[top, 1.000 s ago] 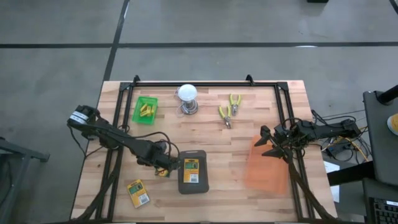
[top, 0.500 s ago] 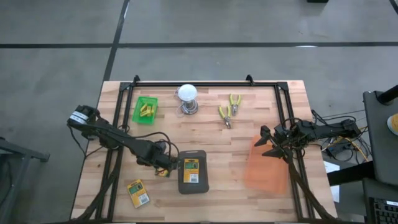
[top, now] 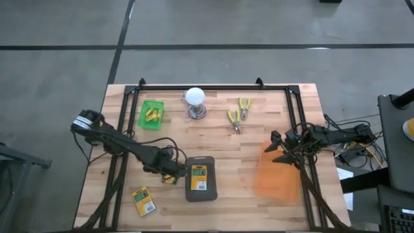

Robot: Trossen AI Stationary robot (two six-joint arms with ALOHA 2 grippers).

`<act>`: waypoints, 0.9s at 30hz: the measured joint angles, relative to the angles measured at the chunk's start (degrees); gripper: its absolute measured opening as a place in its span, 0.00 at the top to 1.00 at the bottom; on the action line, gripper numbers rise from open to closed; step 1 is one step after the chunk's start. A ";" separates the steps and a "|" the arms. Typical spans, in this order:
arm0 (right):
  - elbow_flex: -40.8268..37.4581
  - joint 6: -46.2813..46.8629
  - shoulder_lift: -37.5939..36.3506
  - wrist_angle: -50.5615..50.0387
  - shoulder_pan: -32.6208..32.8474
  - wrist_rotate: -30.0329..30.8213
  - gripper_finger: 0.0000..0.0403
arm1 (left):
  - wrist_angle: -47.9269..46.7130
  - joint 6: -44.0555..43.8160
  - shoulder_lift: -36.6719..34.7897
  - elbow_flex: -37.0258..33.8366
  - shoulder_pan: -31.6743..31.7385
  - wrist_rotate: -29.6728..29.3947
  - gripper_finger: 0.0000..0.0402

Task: Pick & Place School Supplies
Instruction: Put the yellow crayon box into the black bin

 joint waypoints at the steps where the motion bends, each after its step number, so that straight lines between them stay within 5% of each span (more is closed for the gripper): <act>1: 0.00 0.00 0.00 0.01 0.01 0.01 0.34 | -0.02 0.01 0.22 0.04 0.00 0.01 0.15; 27: 0.00 0.00 -0.02 0.00 0.01 0.01 0.34 | -0.99 1.73 0.82 0.08 0.04 1.43 0.15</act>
